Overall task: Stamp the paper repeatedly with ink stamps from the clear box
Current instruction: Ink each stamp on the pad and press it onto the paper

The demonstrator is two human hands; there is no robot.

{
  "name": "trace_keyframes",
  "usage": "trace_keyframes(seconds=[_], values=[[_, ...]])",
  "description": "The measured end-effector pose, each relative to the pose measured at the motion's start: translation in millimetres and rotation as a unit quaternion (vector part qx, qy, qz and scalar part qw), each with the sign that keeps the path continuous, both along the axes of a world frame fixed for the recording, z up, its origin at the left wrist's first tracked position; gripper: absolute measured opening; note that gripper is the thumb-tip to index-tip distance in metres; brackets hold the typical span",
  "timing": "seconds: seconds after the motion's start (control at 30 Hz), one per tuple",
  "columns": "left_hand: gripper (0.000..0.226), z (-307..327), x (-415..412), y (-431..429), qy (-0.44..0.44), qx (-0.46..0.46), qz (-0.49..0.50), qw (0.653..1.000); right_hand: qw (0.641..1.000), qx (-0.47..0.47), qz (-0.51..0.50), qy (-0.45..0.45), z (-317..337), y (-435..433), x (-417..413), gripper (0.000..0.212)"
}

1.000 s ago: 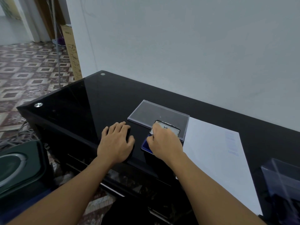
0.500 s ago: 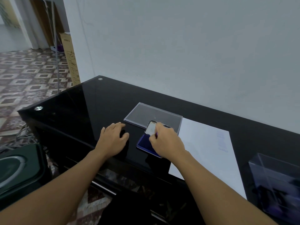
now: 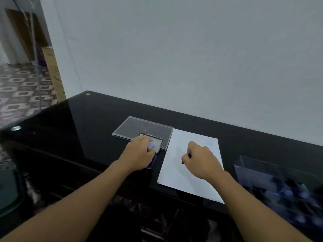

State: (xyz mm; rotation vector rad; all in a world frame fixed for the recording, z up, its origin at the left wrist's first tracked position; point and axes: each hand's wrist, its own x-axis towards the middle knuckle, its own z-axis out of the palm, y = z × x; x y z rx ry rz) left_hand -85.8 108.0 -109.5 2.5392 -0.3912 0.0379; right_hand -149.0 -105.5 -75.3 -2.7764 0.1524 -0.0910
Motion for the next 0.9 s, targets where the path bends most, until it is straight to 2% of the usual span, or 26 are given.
trace_keyframes(seconds=[0.07,0.27,0.4,0.8,0.9], values=[[0.025,0,1,-23,-0.008,0.011,-0.025,1.000,1.000,-0.005,-0.021,0.008,2,-22,-5,0.017],[0.046,-2,3,-76,-0.033,0.006,-0.093,0.995,0.997,-0.006,-0.079,0.010,10,-79,-9,0.017],[0.049,-2,12,-106,-0.036,0.029,-0.120,0.992,0.995,-0.003,-0.101,0.001,16,-106,1,0.017],[0.046,-33,40,-148,-0.034,0.060,-0.150,0.986,0.997,0.005,-0.071,0.019,0,-118,45,0.018],[0.055,-40,40,-150,-0.053,0.065,-0.144,0.986,0.998,0.001,-0.058,0.028,-6,-117,51,0.019]])
